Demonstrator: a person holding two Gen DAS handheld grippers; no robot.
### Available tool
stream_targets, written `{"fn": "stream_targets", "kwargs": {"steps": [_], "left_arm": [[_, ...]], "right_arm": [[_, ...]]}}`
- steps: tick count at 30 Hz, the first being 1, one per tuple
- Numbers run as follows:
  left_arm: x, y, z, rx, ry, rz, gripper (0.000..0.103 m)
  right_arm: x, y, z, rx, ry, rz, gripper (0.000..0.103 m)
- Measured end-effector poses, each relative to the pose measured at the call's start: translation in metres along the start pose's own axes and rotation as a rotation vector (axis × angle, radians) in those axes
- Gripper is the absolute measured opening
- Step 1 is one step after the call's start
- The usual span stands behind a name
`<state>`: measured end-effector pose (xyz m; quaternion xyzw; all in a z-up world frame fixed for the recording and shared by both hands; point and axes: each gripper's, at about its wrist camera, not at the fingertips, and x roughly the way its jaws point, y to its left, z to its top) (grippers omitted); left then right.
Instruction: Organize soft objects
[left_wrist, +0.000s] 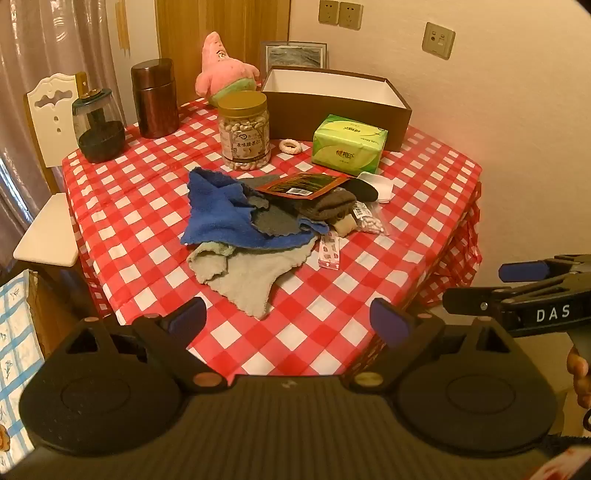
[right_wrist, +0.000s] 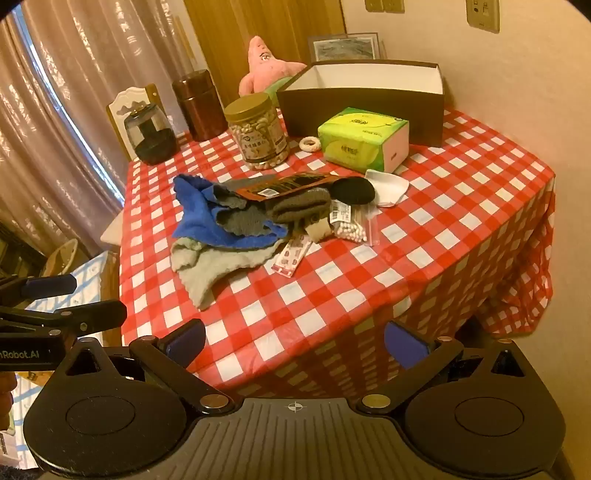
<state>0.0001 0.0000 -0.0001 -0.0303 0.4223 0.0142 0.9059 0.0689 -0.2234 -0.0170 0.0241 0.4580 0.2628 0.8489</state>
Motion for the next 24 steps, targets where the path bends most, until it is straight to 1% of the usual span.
{"fn": "stream_targets", "kwargs": {"steps": [24], "left_arm": [[-0.0002, 0.0000, -0.0001, 0.000, -0.006, -0.001, 0.094]], "right_arm": [[-0.0026, 0.0006, -0.0009, -0.002, -0.004, -0.002, 0.103]]}}
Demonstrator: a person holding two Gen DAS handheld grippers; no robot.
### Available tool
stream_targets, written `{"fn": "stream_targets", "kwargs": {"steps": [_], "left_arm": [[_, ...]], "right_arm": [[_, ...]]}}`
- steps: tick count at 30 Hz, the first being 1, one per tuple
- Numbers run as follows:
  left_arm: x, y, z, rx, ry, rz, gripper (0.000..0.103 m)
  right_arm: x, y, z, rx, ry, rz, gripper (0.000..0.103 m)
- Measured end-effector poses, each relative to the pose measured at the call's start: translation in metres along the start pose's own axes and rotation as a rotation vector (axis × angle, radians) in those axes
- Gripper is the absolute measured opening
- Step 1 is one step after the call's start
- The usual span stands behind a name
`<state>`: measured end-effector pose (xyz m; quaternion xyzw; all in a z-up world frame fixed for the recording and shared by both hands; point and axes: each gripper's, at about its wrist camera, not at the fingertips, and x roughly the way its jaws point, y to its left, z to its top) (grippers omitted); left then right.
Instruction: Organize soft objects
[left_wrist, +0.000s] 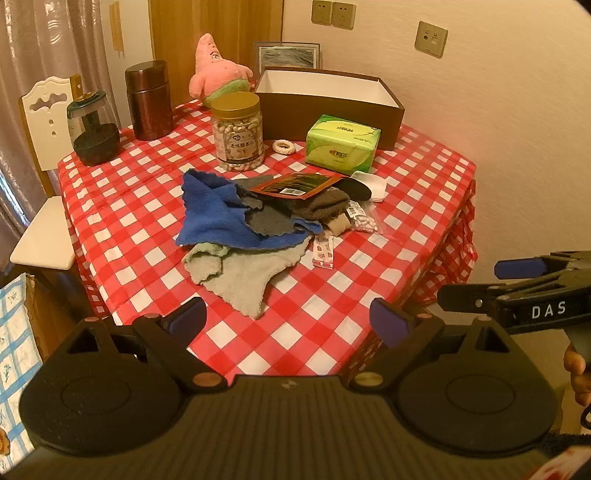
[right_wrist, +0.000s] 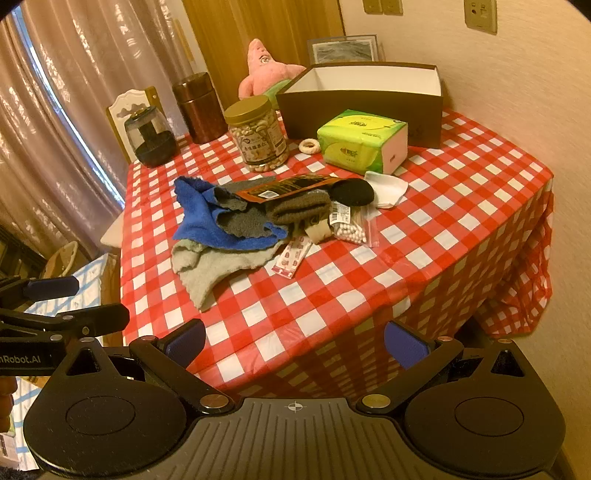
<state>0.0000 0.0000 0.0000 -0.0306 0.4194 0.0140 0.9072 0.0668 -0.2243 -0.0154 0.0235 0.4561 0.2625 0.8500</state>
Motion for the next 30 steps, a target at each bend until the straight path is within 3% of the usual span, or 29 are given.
{"fn": "stream_targets", "kwargs": {"steps": [30], "left_arm": [[0.0000, 0.0000, 0.0000, -0.001, -0.002, 0.000, 0.094]], "right_arm": [[-0.0023, 0.0008, -0.0007, 0.000, -0.006, 0.001, 0.103]]}}
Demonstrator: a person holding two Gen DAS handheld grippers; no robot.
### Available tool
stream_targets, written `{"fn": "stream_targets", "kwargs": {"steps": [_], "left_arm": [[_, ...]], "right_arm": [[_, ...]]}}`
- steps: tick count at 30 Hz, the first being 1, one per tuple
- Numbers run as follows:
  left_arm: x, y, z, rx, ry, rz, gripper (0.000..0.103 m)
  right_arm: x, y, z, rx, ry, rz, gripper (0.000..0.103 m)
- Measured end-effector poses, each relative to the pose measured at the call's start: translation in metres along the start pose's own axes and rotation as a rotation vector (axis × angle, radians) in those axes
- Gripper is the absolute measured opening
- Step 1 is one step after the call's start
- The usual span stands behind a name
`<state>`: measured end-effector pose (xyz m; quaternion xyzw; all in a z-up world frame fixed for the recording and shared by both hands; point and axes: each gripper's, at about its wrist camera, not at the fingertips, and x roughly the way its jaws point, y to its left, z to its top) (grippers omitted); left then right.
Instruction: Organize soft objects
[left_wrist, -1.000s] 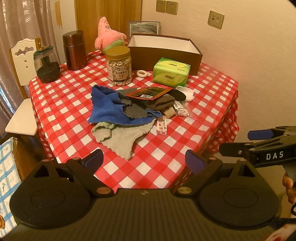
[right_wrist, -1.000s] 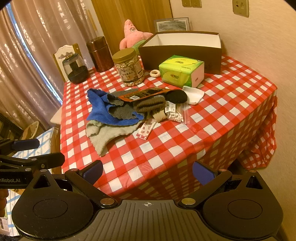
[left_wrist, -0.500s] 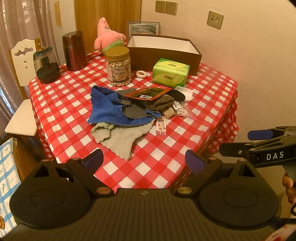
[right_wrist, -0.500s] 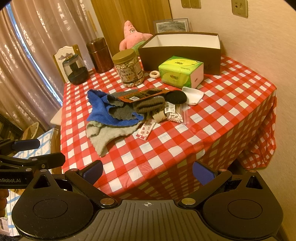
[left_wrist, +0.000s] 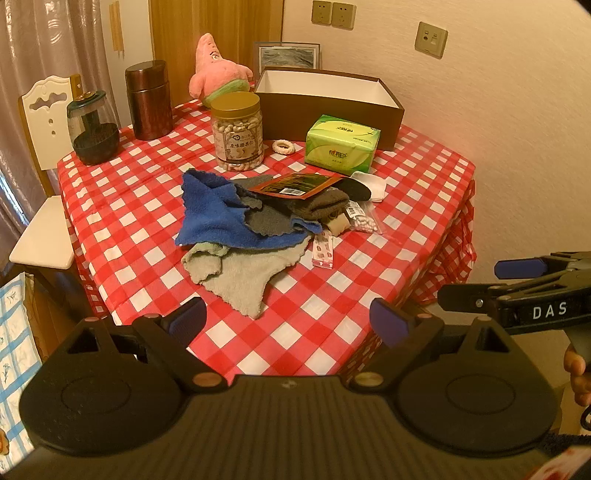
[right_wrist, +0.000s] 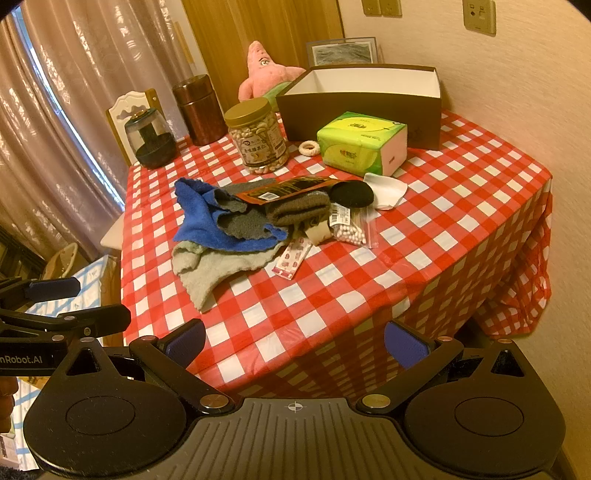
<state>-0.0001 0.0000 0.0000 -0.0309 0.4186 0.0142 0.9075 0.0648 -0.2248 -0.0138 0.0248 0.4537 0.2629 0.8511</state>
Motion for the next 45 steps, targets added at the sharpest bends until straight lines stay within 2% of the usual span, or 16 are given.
{"fn": "stream_targets", "kwargs": {"steps": [45], "left_arm": [[0.0000, 0.0000, 0.0000, -0.002, 0.001, -0.003, 0.094]], "right_arm": [[0.0062, 0.0044, 0.0046, -0.002, -0.002, -0.001, 0.103]]}}
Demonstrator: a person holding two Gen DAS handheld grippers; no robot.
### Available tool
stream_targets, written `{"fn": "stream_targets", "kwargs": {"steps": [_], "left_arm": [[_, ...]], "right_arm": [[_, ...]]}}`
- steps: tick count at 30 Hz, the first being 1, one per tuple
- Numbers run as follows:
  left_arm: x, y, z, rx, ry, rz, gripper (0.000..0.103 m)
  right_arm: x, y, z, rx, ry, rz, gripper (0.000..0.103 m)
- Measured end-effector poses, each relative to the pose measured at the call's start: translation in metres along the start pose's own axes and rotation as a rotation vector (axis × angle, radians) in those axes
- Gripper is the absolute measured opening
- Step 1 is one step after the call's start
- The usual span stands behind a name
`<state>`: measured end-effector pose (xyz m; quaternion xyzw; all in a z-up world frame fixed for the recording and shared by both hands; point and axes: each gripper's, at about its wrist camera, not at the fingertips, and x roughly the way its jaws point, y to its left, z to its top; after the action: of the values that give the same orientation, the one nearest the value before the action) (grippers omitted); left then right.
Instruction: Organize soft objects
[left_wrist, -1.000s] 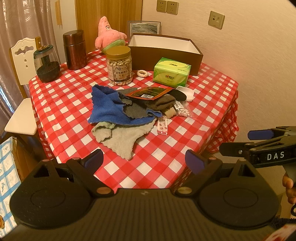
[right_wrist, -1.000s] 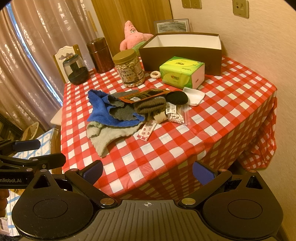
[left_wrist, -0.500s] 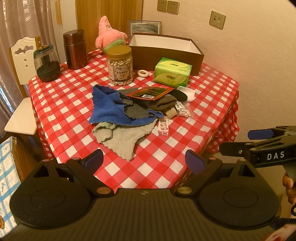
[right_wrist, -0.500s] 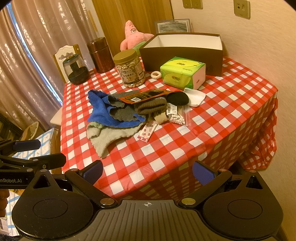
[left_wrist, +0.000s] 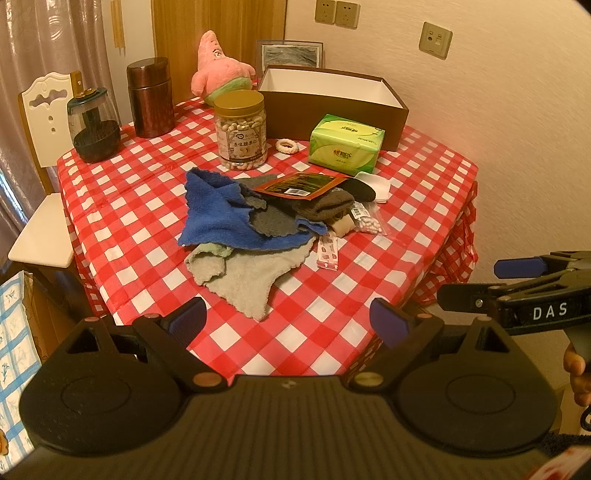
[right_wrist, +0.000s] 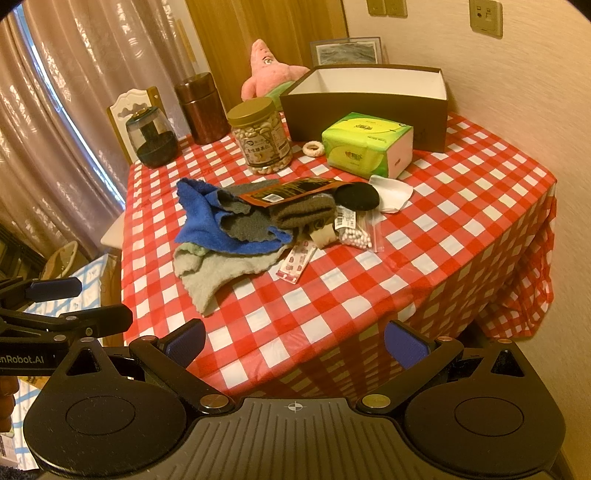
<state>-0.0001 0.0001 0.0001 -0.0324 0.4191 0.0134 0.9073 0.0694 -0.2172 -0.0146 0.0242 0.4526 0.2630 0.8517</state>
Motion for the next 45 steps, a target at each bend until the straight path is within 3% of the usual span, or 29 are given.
{"fn": "stream_targets", "kwargs": {"steps": [12, 28, 38, 45], "left_arm": [[0.000, 0.000, 0.000, -0.005, 0.006, -0.007, 0.094], [0.017, 0.023, 0.008, -0.011, -0.012, 0.030, 0.094], [0.046, 0.017, 0.016, -0.027, 0.001, 0.022, 0.088], [0.085, -0.008, 0.026, -0.015, 0.022, 0.014, 0.083]], "right_arm": [[0.000, -0.002, -0.001, 0.005, -0.007, 0.008, 0.103], [0.007, -0.013, 0.014, -0.048, -0.143, -0.003, 0.103], [0.029, -0.033, 0.022, -0.092, -0.123, 0.001, 0.102], [0.054, -0.066, 0.038, -0.116, -0.088, 0.037, 0.095]]}}
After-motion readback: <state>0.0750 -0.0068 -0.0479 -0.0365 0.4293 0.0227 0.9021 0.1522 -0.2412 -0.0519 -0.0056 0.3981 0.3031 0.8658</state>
